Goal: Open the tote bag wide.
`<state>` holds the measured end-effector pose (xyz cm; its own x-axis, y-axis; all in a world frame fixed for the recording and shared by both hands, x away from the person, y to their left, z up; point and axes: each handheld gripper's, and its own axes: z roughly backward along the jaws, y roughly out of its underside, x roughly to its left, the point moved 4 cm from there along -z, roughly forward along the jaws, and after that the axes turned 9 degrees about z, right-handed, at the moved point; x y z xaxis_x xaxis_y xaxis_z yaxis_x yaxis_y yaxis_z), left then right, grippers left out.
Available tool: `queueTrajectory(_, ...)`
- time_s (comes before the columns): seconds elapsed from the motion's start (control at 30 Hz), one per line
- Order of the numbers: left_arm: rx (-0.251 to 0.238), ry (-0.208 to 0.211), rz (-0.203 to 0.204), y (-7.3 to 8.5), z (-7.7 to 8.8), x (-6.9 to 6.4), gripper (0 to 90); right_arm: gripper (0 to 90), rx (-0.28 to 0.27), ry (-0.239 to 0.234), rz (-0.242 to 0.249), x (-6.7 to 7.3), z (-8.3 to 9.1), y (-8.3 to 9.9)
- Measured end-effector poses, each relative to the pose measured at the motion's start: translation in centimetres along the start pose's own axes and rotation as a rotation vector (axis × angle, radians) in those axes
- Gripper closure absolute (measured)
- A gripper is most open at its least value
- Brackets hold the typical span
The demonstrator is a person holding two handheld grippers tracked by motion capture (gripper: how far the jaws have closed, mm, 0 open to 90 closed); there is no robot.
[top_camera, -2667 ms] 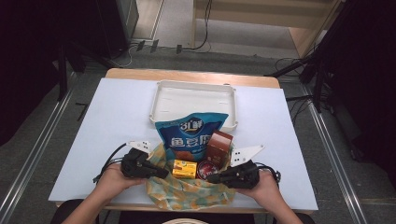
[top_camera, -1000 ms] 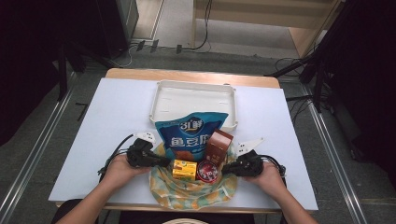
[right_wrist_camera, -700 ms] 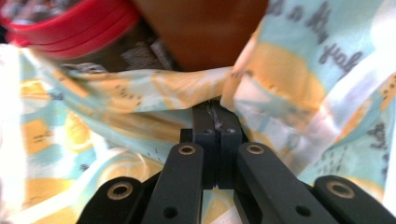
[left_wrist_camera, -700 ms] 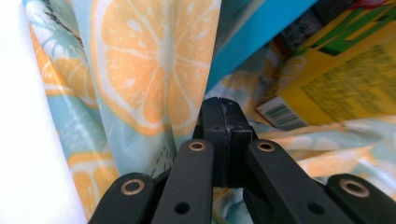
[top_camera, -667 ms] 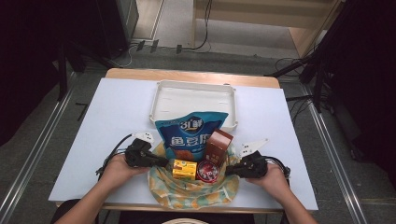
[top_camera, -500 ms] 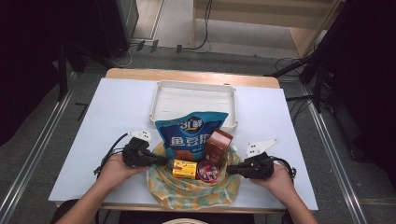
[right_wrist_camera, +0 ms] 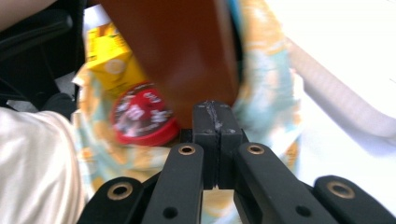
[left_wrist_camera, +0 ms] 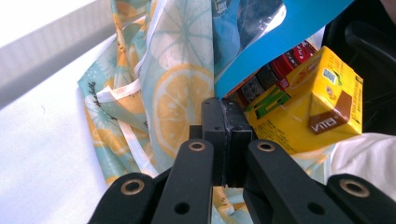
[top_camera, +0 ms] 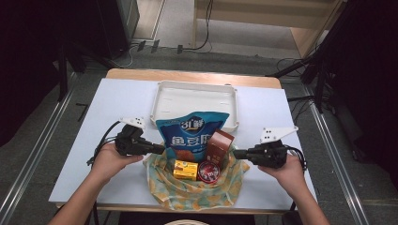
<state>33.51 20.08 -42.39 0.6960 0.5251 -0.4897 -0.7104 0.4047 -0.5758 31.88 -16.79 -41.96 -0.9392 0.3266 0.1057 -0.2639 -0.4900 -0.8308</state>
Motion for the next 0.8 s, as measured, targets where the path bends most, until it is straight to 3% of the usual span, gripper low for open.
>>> queueTrajectory(0.2, 0.024, 0.017, -0.012, 0.5, 0.6, 0.0, 90.0, 90.0, -0.016, 0.026, -0.038, -2.2, -0.2, -0.3)
queueTrajectory(0.37, -0.022, 0.011, 0.035, -0.2, 1.2, 0.8, 90.0, 90.0, -0.013, 0.041, -0.032, -3.2, -1.2, -1.3)
queueTrajectory(0.47, -0.03, -0.005, 0.016, -1.7, 1.0, 0.7, 90.0, 90.0, -0.02, 0.041, -0.042, -3.9, -2.1, -2.0)
queueTrajectory(0.57, -0.066, 0.007, 0.013, -2.9, 0.8, 0.7, 90.0, 90.0, -0.036, 0.04, -0.046, -4.2, -2.6, -2.6)
queueTrajectory(0.8, -0.04, 0.022, 0.025, -2.7, -1.5, 1.7, 90.0, 90.0, -0.03, 0.029, -0.04, -4.1, -4.2, -2.3)
